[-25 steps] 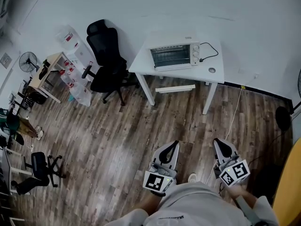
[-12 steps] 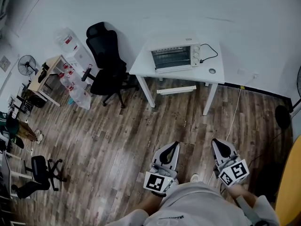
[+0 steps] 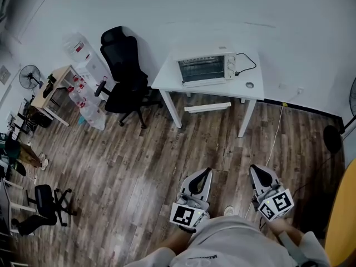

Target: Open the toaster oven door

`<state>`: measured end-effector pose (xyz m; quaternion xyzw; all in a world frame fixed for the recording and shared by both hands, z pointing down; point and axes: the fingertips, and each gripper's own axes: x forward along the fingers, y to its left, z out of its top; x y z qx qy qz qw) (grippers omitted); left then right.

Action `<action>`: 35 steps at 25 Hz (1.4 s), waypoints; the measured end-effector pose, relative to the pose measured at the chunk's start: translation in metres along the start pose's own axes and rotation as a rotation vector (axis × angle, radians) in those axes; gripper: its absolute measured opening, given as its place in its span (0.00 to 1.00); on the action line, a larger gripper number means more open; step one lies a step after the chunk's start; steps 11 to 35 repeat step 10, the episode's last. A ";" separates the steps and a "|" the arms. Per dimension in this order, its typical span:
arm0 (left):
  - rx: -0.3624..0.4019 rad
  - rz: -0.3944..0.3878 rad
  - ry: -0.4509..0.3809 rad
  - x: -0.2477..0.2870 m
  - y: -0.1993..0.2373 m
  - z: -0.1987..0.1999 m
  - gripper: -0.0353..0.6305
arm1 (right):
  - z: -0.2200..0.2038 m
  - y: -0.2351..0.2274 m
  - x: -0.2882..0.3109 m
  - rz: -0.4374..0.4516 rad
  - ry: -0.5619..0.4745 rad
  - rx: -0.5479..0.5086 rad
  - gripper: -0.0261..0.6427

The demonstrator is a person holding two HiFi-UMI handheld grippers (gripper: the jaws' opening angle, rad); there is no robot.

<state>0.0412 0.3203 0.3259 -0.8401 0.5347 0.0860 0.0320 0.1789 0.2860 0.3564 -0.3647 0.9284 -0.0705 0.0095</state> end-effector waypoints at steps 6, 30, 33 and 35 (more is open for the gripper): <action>0.027 0.005 -0.013 -0.002 0.002 -0.003 0.06 | -0.003 -0.001 0.002 0.002 0.003 0.001 0.06; -0.020 0.007 0.014 0.000 -0.003 -0.006 0.06 | -0.005 -0.005 0.001 0.003 0.004 0.004 0.06; -0.020 0.007 0.014 0.000 -0.003 -0.006 0.06 | -0.005 -0.005 0.001 0.003 0.004 0.004 0.06; -0.020 0.007 0.014 0.000 -0.003 -0.006 0.06 | -0.005 -0.005 0.001 0.003 0.004 0.004 0.06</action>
